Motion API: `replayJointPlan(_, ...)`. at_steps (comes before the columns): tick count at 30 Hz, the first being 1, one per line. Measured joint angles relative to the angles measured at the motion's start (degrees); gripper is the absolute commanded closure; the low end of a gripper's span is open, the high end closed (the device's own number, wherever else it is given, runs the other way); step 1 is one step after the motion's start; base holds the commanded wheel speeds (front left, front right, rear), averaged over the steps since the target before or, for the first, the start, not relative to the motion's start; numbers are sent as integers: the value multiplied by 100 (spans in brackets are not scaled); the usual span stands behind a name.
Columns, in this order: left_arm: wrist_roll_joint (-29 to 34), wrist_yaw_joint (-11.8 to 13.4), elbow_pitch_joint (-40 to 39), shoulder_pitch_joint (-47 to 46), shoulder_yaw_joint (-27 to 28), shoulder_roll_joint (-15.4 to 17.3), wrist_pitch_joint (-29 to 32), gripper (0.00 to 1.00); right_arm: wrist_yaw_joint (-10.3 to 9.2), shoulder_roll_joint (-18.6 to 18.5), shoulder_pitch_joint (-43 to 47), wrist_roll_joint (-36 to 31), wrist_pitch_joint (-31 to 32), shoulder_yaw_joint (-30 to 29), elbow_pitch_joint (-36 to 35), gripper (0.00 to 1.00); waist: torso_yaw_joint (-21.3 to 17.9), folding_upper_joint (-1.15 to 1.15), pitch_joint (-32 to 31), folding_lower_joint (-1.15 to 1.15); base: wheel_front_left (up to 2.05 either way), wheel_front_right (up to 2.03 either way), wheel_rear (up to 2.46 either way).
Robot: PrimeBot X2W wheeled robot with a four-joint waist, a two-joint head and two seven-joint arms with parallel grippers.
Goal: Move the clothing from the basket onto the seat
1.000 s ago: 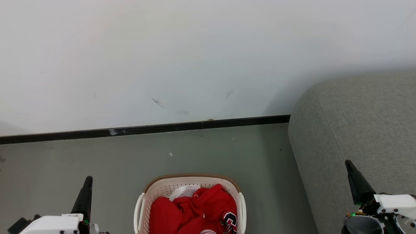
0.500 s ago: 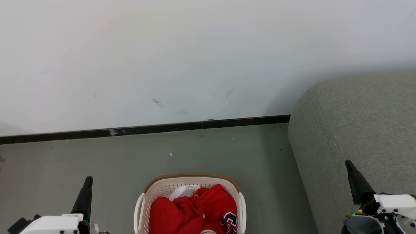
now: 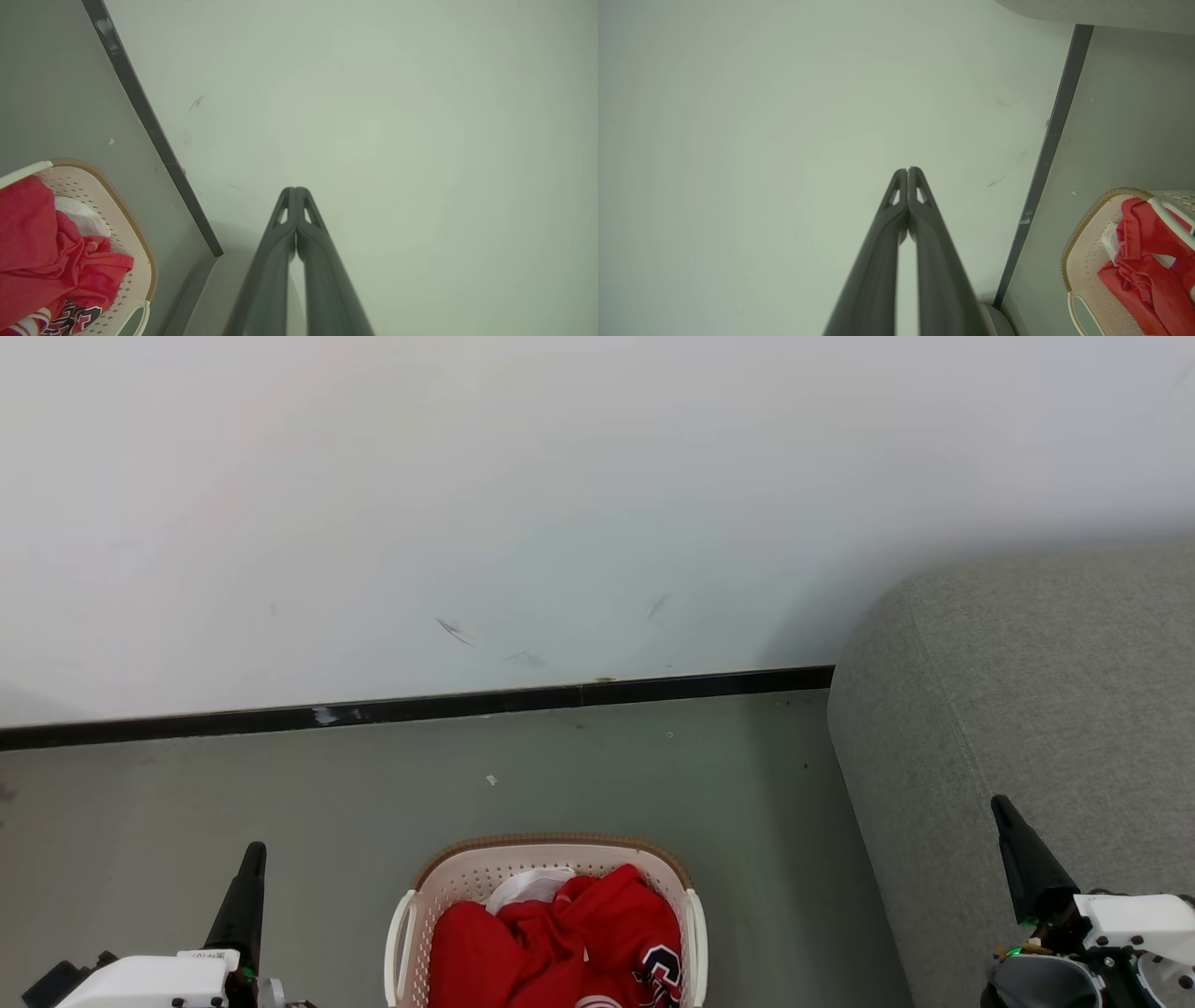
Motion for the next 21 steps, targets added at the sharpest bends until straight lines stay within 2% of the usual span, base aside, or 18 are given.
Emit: replayJointPlan(21,0,0,0,0,1,0,0,100,0,0,0,0,-13,2,-1,100,0,0,0,0,0,0,0)
